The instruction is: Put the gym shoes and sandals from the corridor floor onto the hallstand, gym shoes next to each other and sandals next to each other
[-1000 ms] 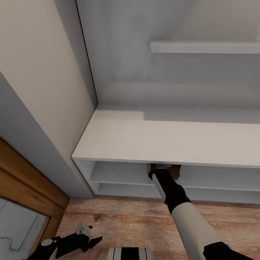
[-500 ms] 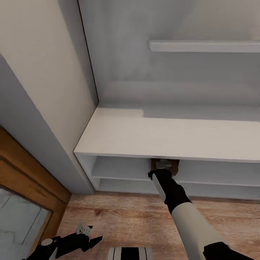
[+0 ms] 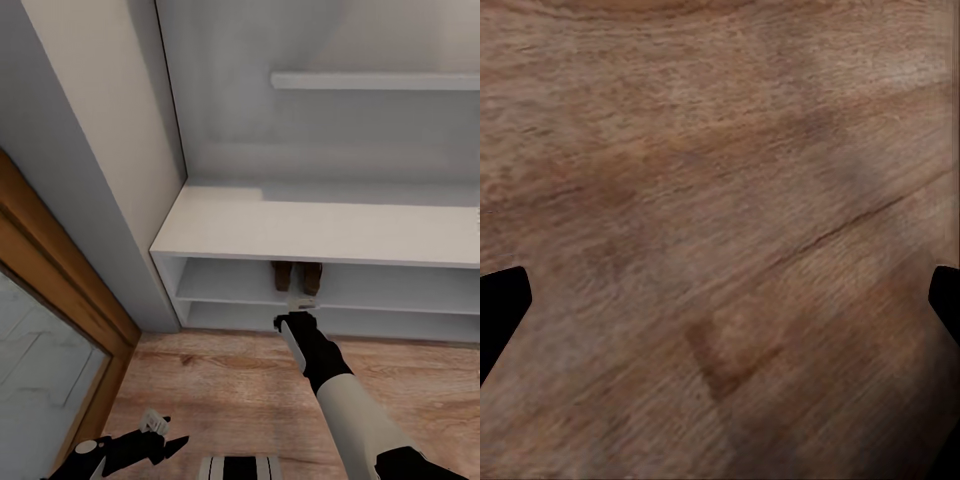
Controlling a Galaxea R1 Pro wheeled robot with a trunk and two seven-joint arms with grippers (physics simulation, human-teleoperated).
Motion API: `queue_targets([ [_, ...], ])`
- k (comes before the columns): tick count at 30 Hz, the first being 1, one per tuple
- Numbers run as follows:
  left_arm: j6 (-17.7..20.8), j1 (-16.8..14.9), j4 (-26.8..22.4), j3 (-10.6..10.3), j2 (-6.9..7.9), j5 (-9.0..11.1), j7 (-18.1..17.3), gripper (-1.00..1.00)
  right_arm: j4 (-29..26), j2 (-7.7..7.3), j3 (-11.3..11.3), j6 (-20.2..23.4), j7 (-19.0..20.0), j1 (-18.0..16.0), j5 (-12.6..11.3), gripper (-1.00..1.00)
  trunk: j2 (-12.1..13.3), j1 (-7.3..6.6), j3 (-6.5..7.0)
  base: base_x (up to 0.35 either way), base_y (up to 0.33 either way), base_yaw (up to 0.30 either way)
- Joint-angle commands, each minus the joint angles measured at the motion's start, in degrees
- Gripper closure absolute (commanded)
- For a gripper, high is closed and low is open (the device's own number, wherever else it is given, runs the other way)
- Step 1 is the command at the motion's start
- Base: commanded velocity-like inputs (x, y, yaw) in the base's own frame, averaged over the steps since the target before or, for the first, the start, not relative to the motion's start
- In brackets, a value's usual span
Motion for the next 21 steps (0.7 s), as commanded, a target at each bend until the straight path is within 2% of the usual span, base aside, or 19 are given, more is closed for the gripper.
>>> queue_targets([
  [1,-0.4,-0.02,0.02,0.02,0.01,-0.18,-0.1,-1.0,-0.03,0.0,0.1,0.2,-0.45,-0.03,-0.4,-1.0,-0.02,-0.05,-0.04,-0.335,0.0,0.0],
  [16,-0.39,-0.02,0.02,0.82,0.01,-0.08,0.02,-1.0,0.65,0.0,0.1,0.16,-0.43,0.03,-0.27,-1.0,-0.02,-0.05,-0.04,-0.329,-0.025,0.0],
  [21,-0.39,-0.02,0.02,1.04,0.07,-0.04,1.63,-1.0,6.77,0.0,0.1,-3.49,-0.42,0.11,-0.24,-1.0,-0.02,-0.05,-0.04,-0.27,-0.175,0.0],
])
